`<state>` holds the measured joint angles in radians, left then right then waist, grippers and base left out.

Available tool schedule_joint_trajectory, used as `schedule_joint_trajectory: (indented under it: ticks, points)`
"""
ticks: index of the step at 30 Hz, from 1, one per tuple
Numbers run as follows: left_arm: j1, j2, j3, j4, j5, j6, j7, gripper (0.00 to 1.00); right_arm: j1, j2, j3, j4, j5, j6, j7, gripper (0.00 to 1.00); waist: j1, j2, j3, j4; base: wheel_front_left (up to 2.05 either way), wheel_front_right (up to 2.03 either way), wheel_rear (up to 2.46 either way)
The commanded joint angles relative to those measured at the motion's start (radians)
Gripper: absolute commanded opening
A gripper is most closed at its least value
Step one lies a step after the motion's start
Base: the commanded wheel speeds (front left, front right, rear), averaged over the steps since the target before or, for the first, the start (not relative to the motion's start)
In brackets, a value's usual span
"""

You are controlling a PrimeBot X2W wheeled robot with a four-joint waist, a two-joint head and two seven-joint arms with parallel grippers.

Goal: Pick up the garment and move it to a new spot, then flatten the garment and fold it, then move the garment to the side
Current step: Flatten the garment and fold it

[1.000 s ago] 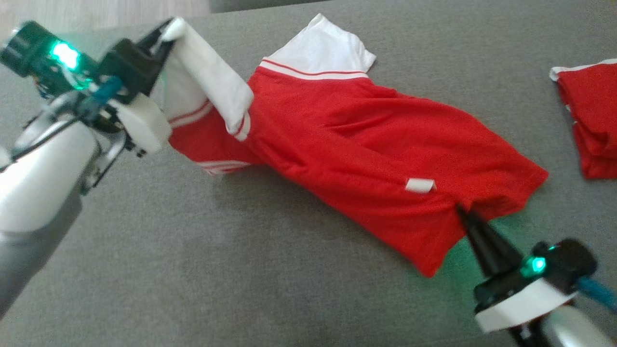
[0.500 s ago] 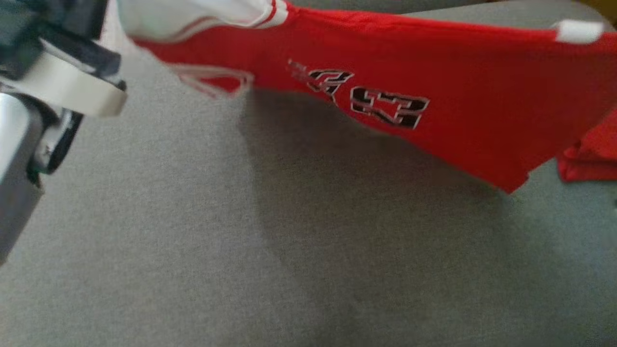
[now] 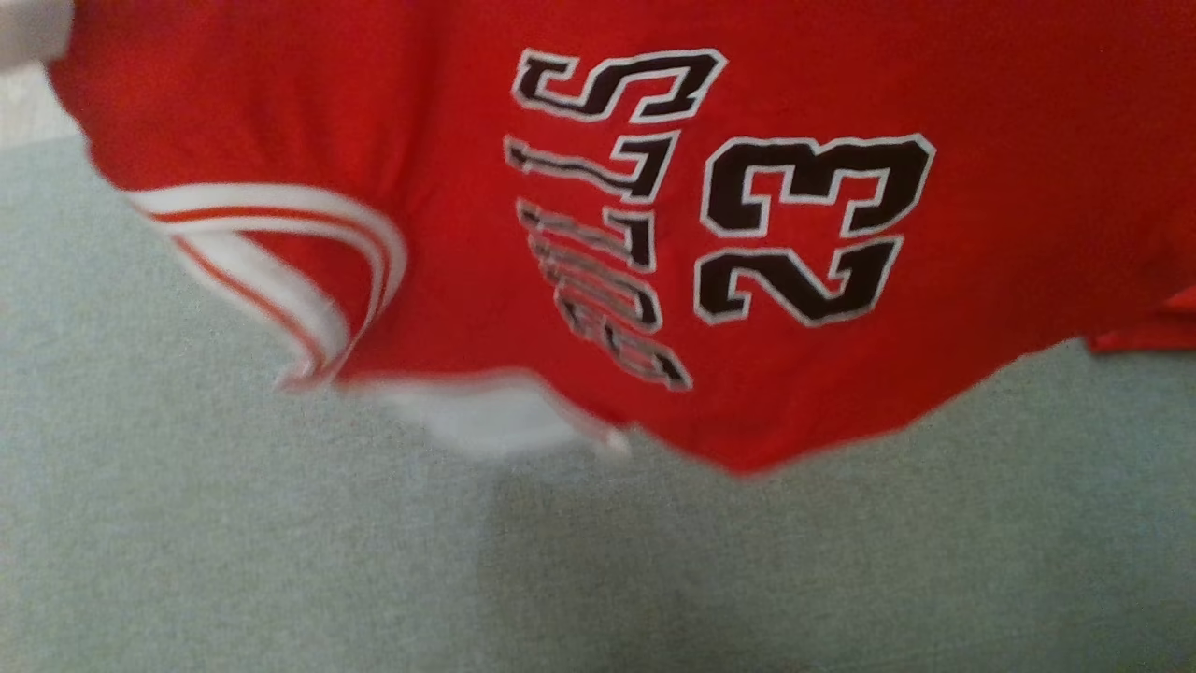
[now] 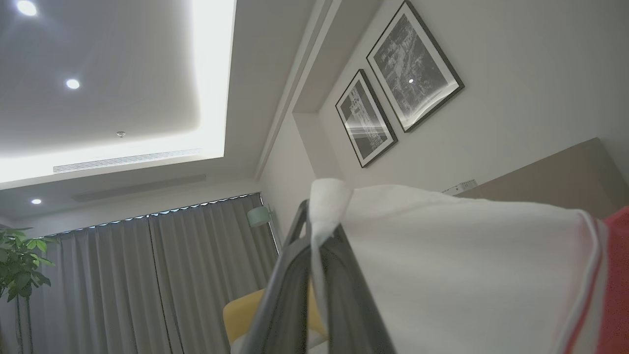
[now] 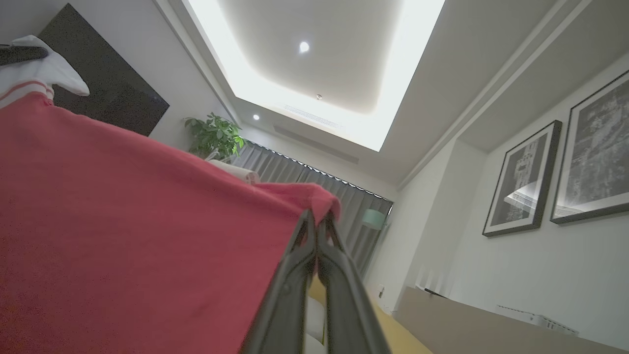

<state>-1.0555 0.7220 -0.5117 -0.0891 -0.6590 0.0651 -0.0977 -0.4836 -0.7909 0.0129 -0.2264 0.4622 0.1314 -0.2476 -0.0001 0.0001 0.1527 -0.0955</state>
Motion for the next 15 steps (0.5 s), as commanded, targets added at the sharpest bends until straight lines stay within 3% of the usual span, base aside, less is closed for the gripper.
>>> schedule_joint_trajectory:
  ticks: [1,9,15]
  points:
    - [-0.083,0.034,0.048,0.037,-0.003,-0.021,0.003,0.00,-0.065,-0.047,0.064,0.028,0.010,-0.001,0.000,0.00,0.0001,-0.0001,0.023,0.005,0.00,0.00,0.00]
    - [-0.218,-0.030,-0.064,0.260,0.098,-0.092,0.018,0.00,-0.338,0.010,0.320,0.247,0.027,-0.001,-0.004,0.00,0.0001,-0.0001,0.120,0.033,0.00,0.00,0.00]
    - [-0.414,-0.126,-0.108,0.443,0.234,-0.077,-0.084,0.00,-0.569,0.051,0.429,0.412,-0.002,-0.001,-0.013,0.00,0.0001,-0.0001,0.218,0.075,0.00,0.00,0.00]
